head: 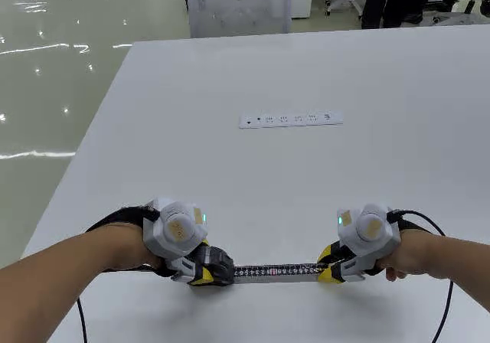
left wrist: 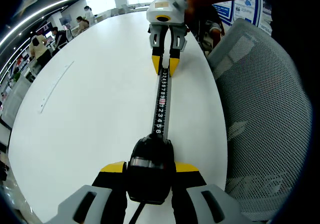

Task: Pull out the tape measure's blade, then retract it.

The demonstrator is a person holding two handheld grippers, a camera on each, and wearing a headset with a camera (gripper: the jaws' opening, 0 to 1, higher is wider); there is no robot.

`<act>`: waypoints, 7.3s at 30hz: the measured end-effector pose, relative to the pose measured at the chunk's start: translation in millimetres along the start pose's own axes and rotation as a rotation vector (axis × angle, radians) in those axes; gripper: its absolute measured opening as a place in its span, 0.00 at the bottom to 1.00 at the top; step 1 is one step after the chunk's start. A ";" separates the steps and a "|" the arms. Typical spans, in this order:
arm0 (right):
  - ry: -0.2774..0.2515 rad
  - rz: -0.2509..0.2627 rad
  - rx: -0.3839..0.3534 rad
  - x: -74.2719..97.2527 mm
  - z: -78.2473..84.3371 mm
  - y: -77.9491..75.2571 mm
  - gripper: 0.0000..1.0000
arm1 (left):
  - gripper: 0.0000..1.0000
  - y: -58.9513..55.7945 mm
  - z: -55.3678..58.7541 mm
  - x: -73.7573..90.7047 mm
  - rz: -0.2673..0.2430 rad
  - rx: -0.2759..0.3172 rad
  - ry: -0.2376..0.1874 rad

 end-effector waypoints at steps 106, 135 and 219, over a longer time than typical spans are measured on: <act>0.069 -0.006 -0.042 35.5 47.9 -0.6 0.14 | 0.31 1.4 0.2 -2.6 -0.001 0.015 0.002; -0.022 0.237 -0.263 59.6 45.2 3.8 0.32 | 0.77 20.4 42.0 23.2 -0.136 0.547 -0.297; -0.074 0.596 -0.423 152.1 72.4 97.1 0.99 | 1.00 -30.8 83.4 95.0 -0.310 0.766 -0.616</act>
Point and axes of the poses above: the centre of the closed fingertips' face, and the gripper's own axes: x roughly backward along the fingers, y roughly to its left, z roughly out of its underside, the point moved 6 cm from there along x, roughly backward along the fingers, and after that the axes turned 14 degrees about x, right-handed, at the moved point
